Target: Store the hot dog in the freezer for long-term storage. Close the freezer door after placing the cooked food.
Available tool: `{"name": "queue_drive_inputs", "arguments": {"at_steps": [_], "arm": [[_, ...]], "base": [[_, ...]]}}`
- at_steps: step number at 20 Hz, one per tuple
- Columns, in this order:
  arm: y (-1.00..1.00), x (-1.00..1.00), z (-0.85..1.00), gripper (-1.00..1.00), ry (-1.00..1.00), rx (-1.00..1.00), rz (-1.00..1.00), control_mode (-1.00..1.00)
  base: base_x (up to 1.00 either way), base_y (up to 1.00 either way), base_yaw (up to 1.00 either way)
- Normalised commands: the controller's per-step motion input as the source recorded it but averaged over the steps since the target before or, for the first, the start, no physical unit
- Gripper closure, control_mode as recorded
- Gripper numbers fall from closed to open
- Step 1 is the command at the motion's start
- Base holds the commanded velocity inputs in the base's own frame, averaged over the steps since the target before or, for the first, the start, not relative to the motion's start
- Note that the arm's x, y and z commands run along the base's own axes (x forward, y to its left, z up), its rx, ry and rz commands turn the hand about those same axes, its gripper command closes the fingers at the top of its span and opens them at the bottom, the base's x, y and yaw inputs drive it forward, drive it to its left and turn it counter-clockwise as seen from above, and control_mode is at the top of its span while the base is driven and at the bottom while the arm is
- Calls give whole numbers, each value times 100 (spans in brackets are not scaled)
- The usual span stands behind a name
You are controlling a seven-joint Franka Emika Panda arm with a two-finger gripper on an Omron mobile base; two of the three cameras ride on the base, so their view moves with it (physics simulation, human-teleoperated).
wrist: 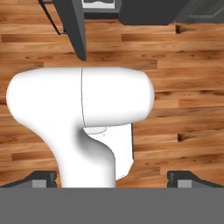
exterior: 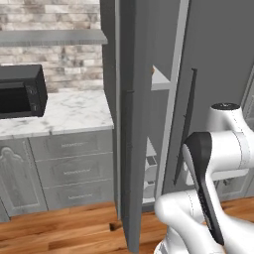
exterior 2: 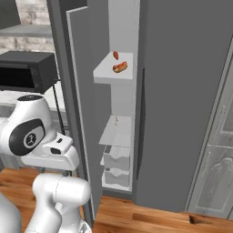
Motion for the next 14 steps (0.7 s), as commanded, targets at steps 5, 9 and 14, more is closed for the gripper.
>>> {"name": "queue_drive_inputs", "arguments": {"at_steps": [5, 9, 14], "arm": [[0, 0, 0, -100, 0, 0, 0, 100], [0, 0, 0, -100, 0, 0, 0, 100], [0, 0, 0, -100, 0, 0, 0, 100]], "base": [[0, 0, -1], [0, 0, 0], [0, 0, 0]]}}
